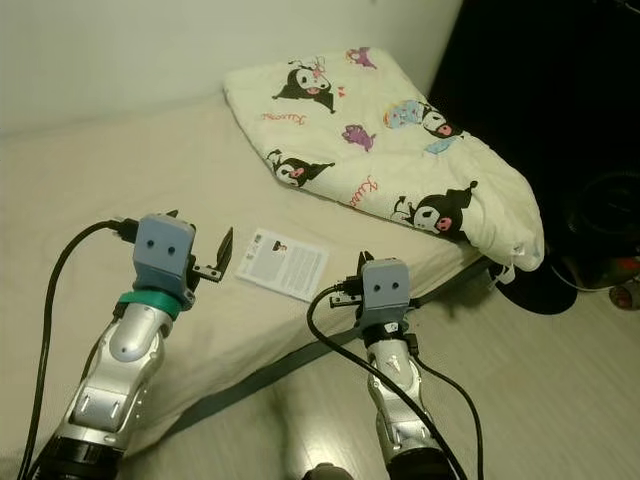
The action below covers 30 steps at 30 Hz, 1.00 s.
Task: Clean up the room
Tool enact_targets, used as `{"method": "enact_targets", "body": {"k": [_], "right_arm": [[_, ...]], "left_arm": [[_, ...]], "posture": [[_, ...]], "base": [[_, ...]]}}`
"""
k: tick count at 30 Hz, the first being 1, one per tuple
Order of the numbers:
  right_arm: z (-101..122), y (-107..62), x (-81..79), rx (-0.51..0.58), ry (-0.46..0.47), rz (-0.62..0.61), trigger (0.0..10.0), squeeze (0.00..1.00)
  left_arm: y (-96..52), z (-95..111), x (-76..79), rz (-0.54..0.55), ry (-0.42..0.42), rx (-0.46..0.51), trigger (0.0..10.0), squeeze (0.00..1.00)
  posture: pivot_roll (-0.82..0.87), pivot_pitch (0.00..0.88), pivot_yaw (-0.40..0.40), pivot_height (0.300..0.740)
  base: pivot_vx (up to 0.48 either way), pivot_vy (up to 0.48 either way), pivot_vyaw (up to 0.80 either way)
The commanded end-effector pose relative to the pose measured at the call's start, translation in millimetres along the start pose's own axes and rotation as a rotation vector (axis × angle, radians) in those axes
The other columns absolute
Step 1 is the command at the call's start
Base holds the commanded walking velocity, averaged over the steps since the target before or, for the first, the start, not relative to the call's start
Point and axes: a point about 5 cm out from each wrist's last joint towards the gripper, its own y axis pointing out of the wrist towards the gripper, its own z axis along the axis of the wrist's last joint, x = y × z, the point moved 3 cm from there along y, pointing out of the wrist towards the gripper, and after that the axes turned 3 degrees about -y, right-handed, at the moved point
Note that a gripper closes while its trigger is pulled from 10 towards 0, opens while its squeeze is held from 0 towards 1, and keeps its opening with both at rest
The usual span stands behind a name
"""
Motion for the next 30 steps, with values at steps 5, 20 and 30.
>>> {"method": "enact_targets", "body": {"k": [5,20,30], "right_arm": [[-2.5,-1.7,-0.3,-0.011,0.002,-0.005,10.0,0.00],[-2.4,-1.3,-1.2,-0.010,0.005,-0.006,10.0,0.00],[-2.5,-1.7,-1.9,-0.011,0.006,-0.004,10.0,0.00]], "left_arm": [[-2.4,-6.0,-4.1,0.006,0.010,-0.024,10.0,0.00],[-2.0,-5.6,-4.1,0.004,0.014,-0.021,10.0,0.00],[-2.5,-5.7,-2.0,-0.007,0.014,-0.019,10.0,0.00]], "posture": [[-0.12,0.061,0.033,0.739],[-0.12,0.058,0.034,0.739],[-0.12,0.060,0.033,0.739]], "base": [[0.000,0.000,0.00],[0.000,0.000,0.00],[0.000,0.000,0.00]]}}
